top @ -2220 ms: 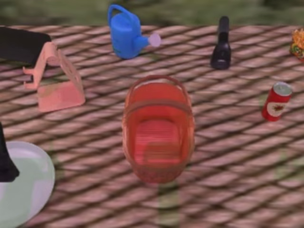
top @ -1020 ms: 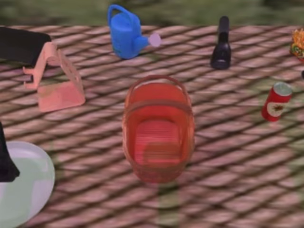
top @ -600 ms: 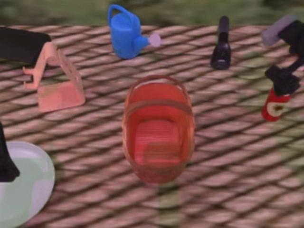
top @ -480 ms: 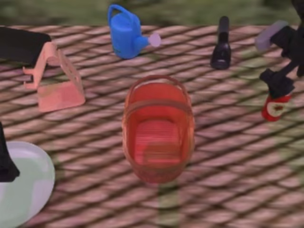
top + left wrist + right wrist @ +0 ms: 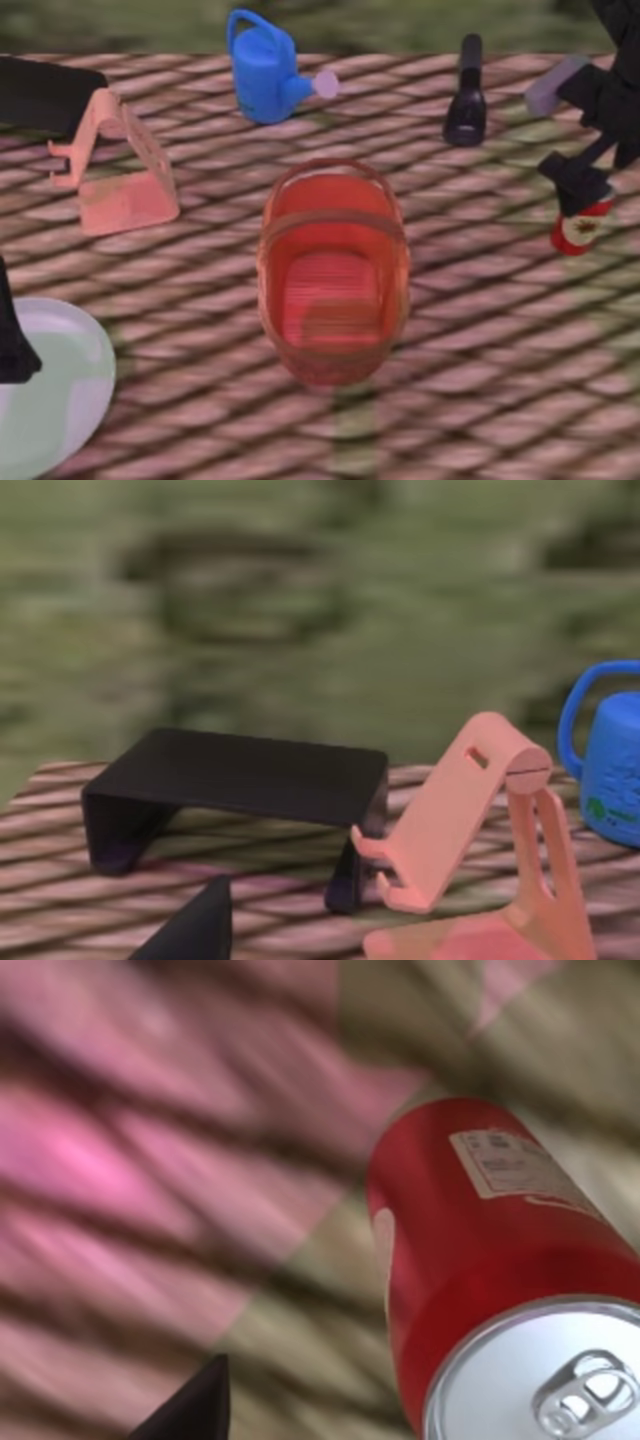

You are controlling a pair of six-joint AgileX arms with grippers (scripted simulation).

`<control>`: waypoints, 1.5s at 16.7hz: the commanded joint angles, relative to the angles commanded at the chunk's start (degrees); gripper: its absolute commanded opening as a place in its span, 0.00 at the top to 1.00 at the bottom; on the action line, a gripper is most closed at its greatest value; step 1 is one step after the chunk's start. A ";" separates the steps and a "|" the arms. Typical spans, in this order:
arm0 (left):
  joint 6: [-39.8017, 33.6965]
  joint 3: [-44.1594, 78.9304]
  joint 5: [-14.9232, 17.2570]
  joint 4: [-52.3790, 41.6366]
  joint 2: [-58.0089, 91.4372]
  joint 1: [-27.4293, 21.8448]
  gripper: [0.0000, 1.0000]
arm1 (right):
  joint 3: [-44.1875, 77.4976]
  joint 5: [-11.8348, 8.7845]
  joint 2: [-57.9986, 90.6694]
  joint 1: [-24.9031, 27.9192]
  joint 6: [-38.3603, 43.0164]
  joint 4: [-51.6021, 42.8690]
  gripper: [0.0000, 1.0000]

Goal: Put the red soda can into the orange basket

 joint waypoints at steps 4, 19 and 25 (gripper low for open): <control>0.00 0.00 0.00 0.00 0.00 0.00 0.00 | -2.82 0.00 0.93 0.30 -0.12 3.70 0.00; 0.00 0.00 0.00 0.00 0.00 0.00 0.00 | -7.15 0.01 2.58 0.39 0.02 9.67 0.53; 0.00 0.00 0.00 0.00 0.00 0.00 0.00 | -7.15 0.01 2.58 0.39 0.02 9.67 0.98</control>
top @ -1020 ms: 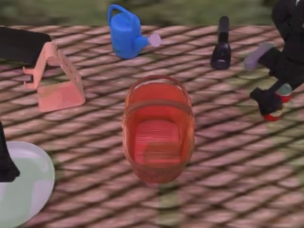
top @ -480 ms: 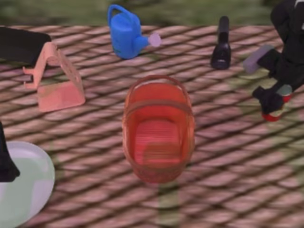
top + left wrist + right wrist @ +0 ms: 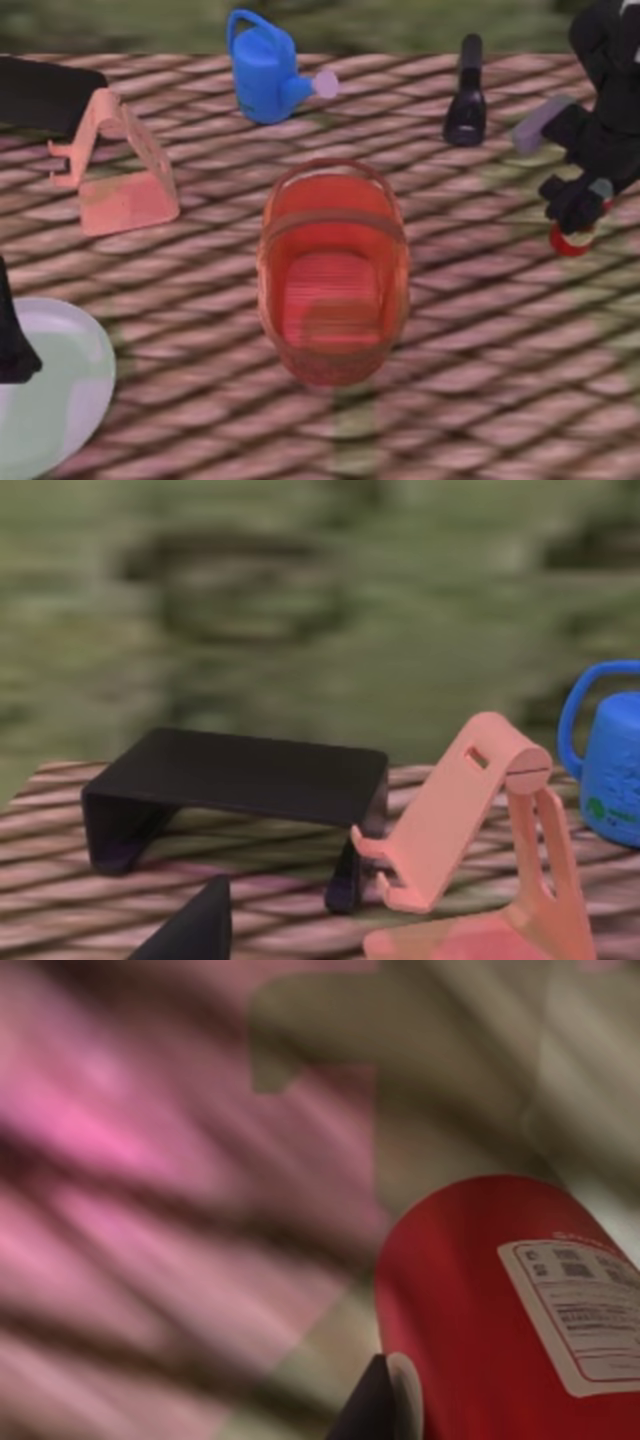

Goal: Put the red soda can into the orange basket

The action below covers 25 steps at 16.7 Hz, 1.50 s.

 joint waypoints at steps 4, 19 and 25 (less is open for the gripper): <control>0.00 0.00 0.00 0.00 0.00 0.00 0.00 | 0.00 0.00 0.00 0.00 0.00 0.00 1.00; 0.00 0.00 0.00 0.00 0.00 0.00 0.00 | -7.01 -16.07 -1.96 3.44 8.60 26.76 1.00; 0.00 0.00 0.00 0.00 0.00 0.00 0.00 | -17.13 -35.72 -5.56 7.02 20.55 62.81 1.00</control>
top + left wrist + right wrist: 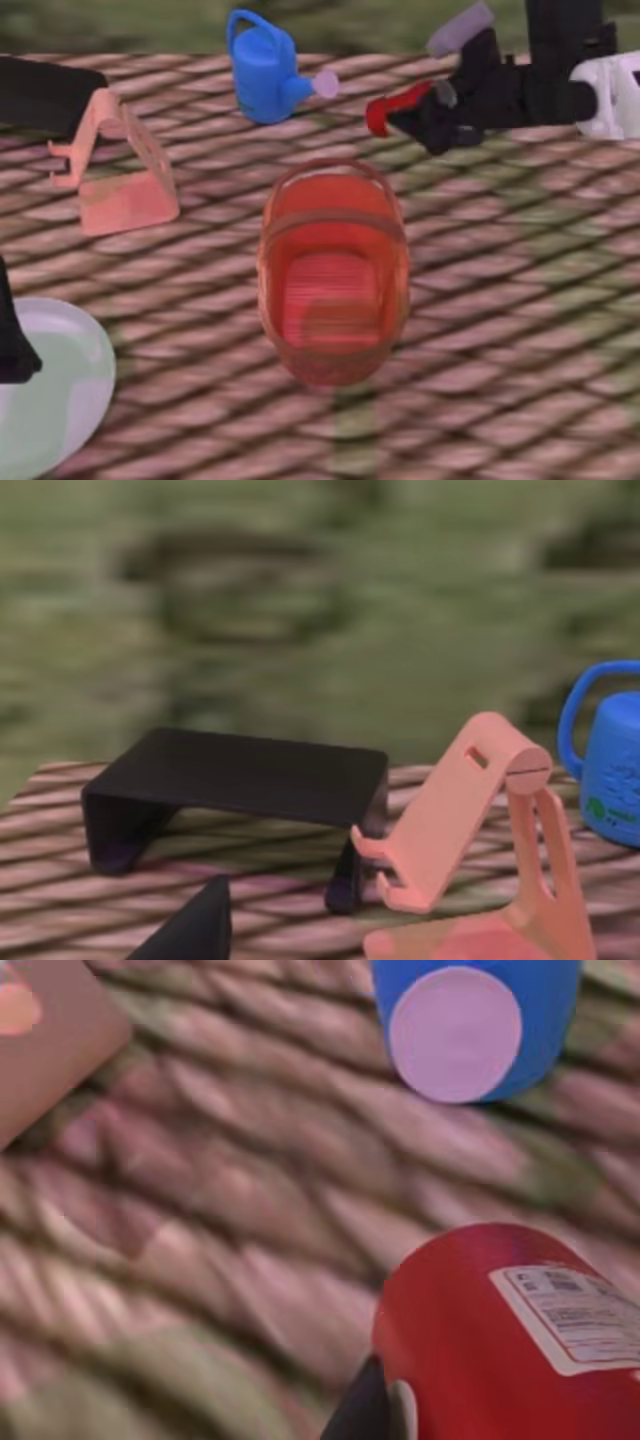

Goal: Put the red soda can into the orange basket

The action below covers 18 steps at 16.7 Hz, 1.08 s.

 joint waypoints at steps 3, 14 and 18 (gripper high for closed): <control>0.00 0.00 0.00 0.00 0.00 0.00 0.00 | -5.64 -9.75 -2.65 1.80 6.04 17.63 1.00; 0.00 0.00 0.00 0.00 0.00 0.00 0.00 | -16.14 -27.84 -9.43 5.17 16.71 47.13 1.00; 0.00 0.00 0.00 0.00 0.00 0.00 0.00 | -15.96 -27.86 -9.01 4.91 16.75 47.20 1.00</control>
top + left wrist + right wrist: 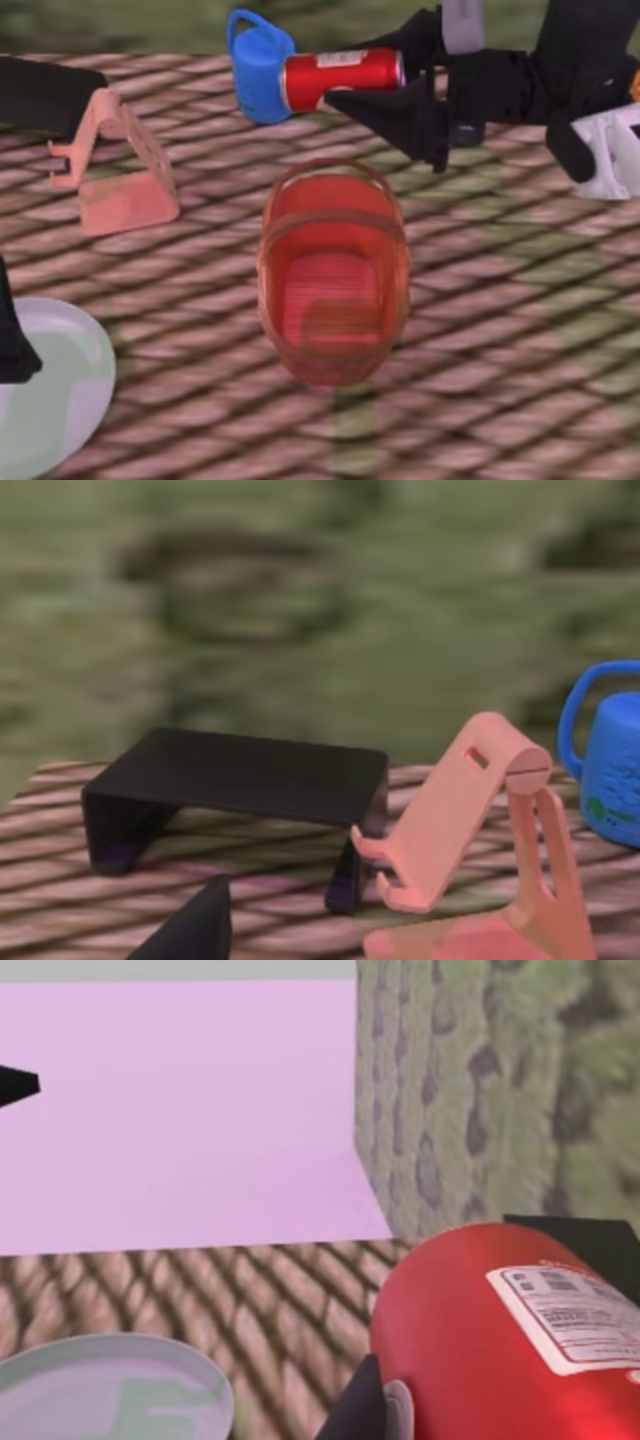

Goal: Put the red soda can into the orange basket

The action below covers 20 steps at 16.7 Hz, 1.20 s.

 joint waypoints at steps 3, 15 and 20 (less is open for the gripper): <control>0.00 0.00 0.00 0.00 0.00 0.00 0.00 | -0.58 -0.20 3.79 0.27 -0.10 4.11 1.00; 0.00 0.00 0.00 0.00 0.00 0.00 0.00 | -3.36 0.24 15.05 0.53 -0.33 18.14 0.92; 0.00 0.00 0.00 0.00 0.00 0.00 0.00 | -3.36 0.24 15.05 0.53 -0.33 18.14 0.55</control>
